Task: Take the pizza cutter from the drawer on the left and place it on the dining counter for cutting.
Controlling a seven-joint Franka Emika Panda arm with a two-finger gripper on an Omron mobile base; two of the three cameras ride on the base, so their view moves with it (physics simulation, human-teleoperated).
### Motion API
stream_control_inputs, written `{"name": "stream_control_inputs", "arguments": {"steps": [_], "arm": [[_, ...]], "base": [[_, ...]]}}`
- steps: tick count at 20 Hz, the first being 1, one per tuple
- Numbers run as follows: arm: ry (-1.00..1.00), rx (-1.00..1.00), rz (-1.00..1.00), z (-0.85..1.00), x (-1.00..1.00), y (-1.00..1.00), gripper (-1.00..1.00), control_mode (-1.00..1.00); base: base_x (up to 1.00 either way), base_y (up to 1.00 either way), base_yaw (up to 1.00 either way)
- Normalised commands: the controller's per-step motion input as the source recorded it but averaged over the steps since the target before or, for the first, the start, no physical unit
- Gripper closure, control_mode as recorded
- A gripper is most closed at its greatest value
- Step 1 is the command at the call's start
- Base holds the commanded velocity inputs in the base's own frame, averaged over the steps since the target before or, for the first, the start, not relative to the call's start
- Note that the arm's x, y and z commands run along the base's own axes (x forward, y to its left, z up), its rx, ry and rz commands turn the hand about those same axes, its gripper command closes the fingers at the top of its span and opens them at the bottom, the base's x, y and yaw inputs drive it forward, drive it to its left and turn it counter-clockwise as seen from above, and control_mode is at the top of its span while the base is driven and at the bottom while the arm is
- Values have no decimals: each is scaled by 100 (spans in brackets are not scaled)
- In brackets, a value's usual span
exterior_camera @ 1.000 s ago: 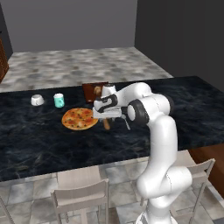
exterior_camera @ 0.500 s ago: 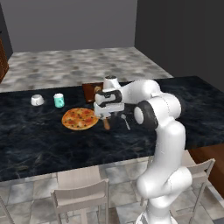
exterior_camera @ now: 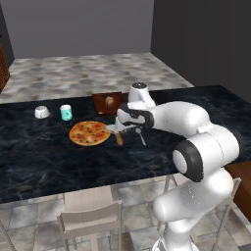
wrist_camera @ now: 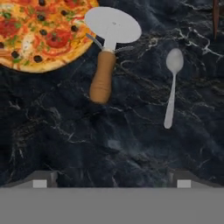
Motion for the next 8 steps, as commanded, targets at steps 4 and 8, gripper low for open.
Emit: {"name": "stream_control_inputs", "arguments": {"steps": [4,8], "arm": [[-5,5,0,59,-100,-51,-100,-100],[0,8,0,68,-100,-50,-100,-100]], "base": [[0,0,0],[0,0,0]]}}
